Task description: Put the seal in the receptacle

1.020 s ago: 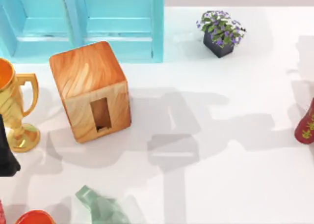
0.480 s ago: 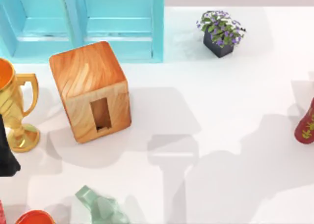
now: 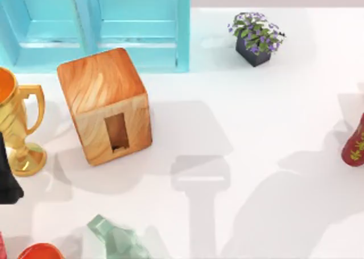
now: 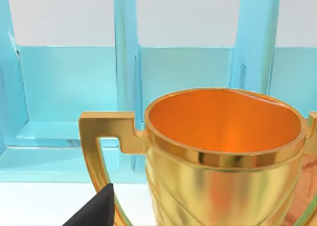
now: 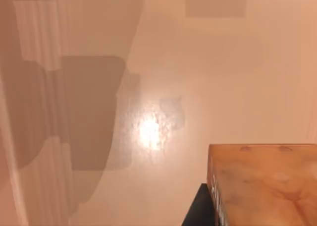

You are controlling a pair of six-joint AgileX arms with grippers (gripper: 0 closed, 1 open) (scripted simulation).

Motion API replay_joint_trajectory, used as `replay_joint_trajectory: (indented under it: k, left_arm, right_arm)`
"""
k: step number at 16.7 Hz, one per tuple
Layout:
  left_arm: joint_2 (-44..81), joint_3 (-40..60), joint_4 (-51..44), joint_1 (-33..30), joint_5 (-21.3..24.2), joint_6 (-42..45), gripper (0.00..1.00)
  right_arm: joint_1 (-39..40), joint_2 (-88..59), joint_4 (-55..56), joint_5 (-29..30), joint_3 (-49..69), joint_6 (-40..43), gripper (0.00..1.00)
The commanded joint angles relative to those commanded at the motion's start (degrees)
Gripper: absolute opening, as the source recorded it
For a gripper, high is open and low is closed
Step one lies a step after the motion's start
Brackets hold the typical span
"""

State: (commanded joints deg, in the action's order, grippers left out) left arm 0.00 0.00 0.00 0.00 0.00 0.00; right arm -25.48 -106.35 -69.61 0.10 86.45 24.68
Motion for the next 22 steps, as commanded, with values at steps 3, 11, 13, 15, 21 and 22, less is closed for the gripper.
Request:
replay_joint_trajectory:
  k: [3,11,13,15,21,22]
  left_arm:
    - [0.0,0.0,0.0,0.0,0.0,0.0,1.00]
    - [0.0,0.0,0.0,0.0,0.0,0.0,1.00]
    - [0.0,0.0,0.0,0.0,0.0,0.0,1.00]
    - [0.0,0.0,0.0,0.0,0.0,0.0,1.00]
    - [0.0,0.0,0.0,0.0,0.0,0.0,1.00]
    - [0.0,0.0,0.0,0.0,0.0,0.0,1.00]
  right_arm:
    - [0.0,-0.6,5.1,-0.1,-4.7,0.0,0.00]
    - [0.0,-0.8,5.7,-0.1,-5.3,0.0,0.30]
    - [0.0,-0.8,5.7,-0.1,-5.3,0.0,0.45]
    - [0.0,-0.8,5.7,-0.1,-5.3,0.0,0.60]
    - [0.0,-0.8,5.7,-0.1,-5.3,0.0,1.00]
    - [0.0,-0.8,5.7,-0.1,-5.3,0.0,1.00]
